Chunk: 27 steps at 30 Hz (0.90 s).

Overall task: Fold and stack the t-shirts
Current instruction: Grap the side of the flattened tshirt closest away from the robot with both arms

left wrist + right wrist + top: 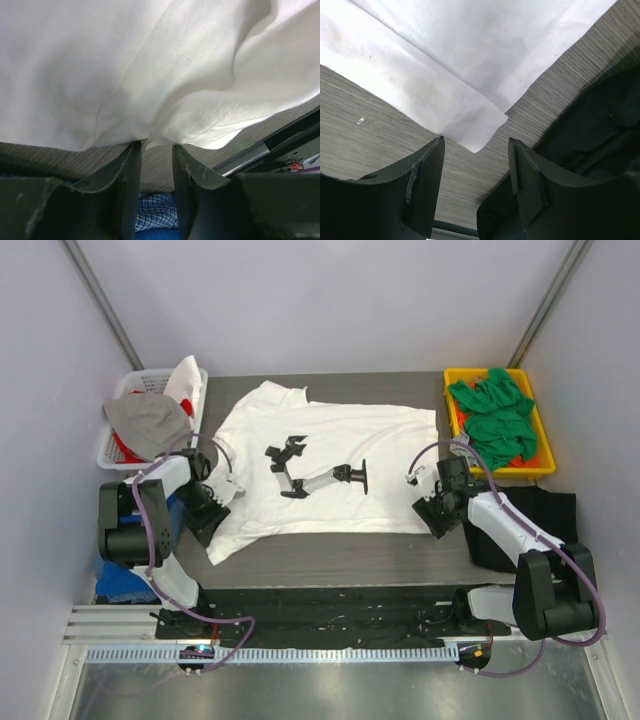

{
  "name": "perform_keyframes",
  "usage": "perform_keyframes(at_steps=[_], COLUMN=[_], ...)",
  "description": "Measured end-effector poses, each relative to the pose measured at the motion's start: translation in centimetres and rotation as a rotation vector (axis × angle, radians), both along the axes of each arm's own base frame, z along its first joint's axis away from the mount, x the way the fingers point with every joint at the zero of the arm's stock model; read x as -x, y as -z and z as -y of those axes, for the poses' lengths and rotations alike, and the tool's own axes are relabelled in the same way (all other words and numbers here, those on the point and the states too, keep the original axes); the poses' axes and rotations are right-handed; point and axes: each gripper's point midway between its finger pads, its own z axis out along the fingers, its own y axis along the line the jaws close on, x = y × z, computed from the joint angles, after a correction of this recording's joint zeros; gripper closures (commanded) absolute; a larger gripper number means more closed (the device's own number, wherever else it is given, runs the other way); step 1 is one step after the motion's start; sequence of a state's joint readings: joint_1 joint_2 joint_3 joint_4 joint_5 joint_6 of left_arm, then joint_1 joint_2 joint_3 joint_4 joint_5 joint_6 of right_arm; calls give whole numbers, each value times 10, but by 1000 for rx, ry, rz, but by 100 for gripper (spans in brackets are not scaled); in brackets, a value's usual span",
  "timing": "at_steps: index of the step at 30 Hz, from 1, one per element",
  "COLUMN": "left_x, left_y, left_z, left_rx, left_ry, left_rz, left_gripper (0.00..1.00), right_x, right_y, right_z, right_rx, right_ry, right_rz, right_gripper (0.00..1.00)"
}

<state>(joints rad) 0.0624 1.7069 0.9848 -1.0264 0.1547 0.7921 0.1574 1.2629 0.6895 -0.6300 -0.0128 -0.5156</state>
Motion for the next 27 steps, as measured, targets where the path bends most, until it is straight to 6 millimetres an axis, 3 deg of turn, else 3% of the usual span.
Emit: perform_keyframes(at_steps=[4,14,24,27], left_x=[4,6,3,4], left_y=[2,2,4,4], left_z=[-3,-5,-3,-3], left_rx=[-18,-30,-25,-24], left_ry=[0,-4,-29,-36], left_rz=[-9,-9,-22,-24], left_gripper=[73,74,98,100], right_x=[0,-2,-2,-2], right_y=[0,-5,-5,-6], right_z=[0,0,2,3], right_rx=[-1,-3,3,10], right_ry=[3,7,19,24], right_rz=[0,23,25,27], right_gripper=[40,40,40,40])
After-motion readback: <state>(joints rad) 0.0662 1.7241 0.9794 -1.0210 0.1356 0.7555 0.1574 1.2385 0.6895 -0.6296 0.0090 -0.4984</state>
